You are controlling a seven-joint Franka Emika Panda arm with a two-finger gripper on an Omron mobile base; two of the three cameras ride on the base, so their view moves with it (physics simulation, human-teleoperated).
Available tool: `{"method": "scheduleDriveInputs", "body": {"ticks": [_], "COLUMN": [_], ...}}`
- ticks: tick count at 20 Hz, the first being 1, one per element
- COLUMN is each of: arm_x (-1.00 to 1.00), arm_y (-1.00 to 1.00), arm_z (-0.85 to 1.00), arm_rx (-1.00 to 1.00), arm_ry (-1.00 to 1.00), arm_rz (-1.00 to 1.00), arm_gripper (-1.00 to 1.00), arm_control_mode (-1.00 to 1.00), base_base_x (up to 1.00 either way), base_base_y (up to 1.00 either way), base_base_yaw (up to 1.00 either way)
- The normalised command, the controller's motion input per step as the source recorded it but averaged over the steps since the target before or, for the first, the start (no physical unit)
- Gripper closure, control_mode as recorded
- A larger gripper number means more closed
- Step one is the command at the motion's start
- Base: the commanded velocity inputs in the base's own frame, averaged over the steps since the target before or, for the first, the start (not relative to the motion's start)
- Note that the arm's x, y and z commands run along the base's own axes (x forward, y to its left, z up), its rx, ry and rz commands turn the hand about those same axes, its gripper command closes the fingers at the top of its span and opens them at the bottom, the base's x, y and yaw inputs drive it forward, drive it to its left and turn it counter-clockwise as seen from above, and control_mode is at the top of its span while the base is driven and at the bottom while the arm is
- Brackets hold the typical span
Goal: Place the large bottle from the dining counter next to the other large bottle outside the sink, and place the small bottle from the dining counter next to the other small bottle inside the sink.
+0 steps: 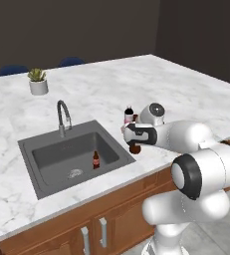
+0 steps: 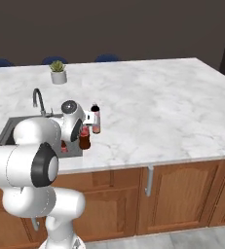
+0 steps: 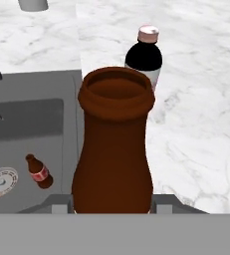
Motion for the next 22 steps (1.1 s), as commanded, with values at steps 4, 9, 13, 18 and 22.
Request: {"method": "scheduleDriveInputs", "body": {"ticks": [4, 9, 13, 18, 22], "arm_x": [0.0, 0.0, 0.0, 0.0, 0.0], "arm_y": [0.0, 0.0, 0.0, 0.0, 0.0], "arm_z": [0.0, 0.0, 0.0, 0.0, 0.0], "arm_rx": [0.0, 0.0, 0.0, 0.0, 0.0], "arm_ry": [0.0, 0.0, 0.0, 0.0, 0.0], "arm_rz": [0.0, 0.0, 0.0, 0.0, 0.0], "arm_gripper": [1.0, 1.0, 1.0, 1.0, 1.0], "arm_control_mode": [1.0, 1.0, 1.0, 1.0, 1.0], "base_base_x": [0.25, 0.16, 0.3, 0.31, 0.3], "base_base_y": [-0.03, -0.03, -0.19, -0.28, -0.26], "base_base_yaw": [0.04, 0.01, 0.0, 0.0, 0.0]}}
